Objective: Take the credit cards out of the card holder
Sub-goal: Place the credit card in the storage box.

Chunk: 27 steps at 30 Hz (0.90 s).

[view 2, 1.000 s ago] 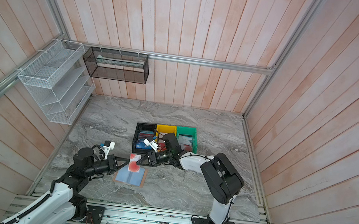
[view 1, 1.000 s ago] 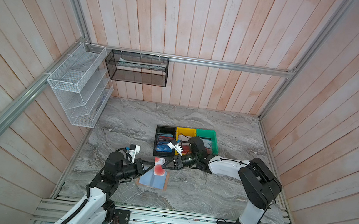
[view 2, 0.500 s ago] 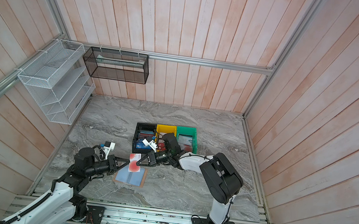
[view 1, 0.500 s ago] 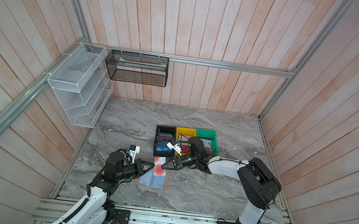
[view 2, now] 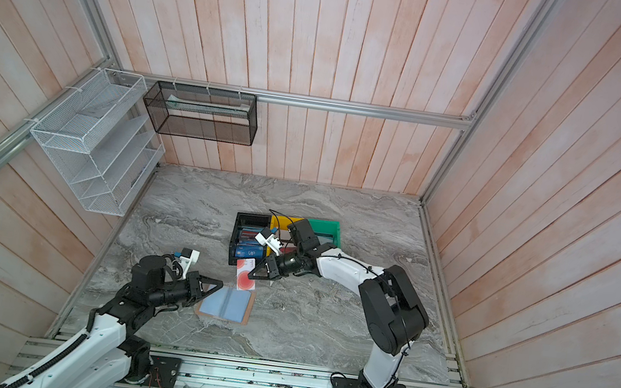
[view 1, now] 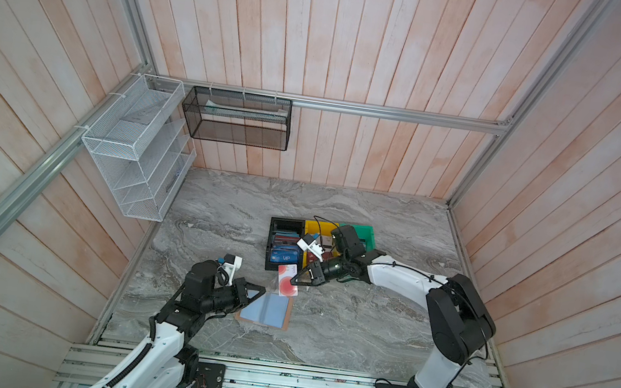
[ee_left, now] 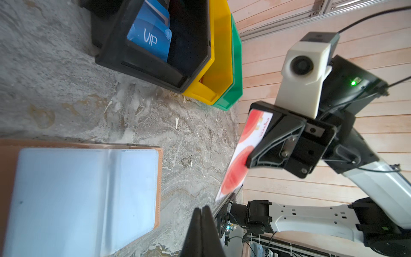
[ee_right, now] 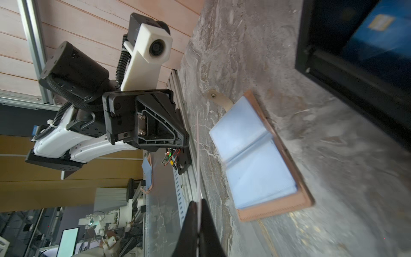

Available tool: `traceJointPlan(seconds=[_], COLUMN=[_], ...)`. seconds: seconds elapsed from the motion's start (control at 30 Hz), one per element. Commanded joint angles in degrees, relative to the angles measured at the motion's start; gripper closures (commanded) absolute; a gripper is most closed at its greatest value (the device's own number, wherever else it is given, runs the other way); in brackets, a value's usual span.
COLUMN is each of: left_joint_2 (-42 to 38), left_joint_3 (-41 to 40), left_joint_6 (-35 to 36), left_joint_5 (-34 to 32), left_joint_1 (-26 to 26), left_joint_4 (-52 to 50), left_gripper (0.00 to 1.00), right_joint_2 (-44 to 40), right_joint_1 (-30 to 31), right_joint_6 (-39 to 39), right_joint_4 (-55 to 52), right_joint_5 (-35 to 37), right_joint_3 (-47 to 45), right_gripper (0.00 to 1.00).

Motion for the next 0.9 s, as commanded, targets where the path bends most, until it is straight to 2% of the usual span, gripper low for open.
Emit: traceJointPlan(seconds=[0.0,0.1,0.23,0.47,0.53,0.73,0.87], left_joint_2=[0.8,2.3,4.2,7.9,9.3,11.2,10.6], left_joint_3=[1.7,1.8,2.1,3.1,2.9,2.9,2.9], left_joint_6=[2.6,3.4,4.1,6.1,5.9,6.3,6.6], left_joint_5=[-2.0,-2.5,-2.7,-2.5,-1.8,-0.9,-1.1], left_joint_1=[0.2,0.2,0.2,0.2,0.2,0.2,0.2], left_joint_4=[-2.3,-2.7,-2.2,-0.3,1.4,2.7,2.2], left_gripper=[1.0,1.0,1.0,1.0,1.0,1.0,1.0], right_joint_2=[-3.0,-4.9,-6.7,-8.1,-7.4,-3.9,-0.9], right_joint_1=[-3.7,-6.8,-9.3,-9.6,-10.1,-11.9,-12.0], right_joint_6=[-15.6,-19.2,-23.5,-37.3,-41.2,-49.1,-51.3], right_joint_4=[-22.3,-27.0,-31.3,-38.9,-41.0,-44.2,-44.1], right_joint_5=[11.0,18.9,23.0,44.2,48.2,53.7,58.6], right_joint_3=[4.9,7.6,11.3,20.4,22.0,23.7,25.6], right_gripper=[1.0,1.0,1.0,1.0,1.0,1.0,1.0])
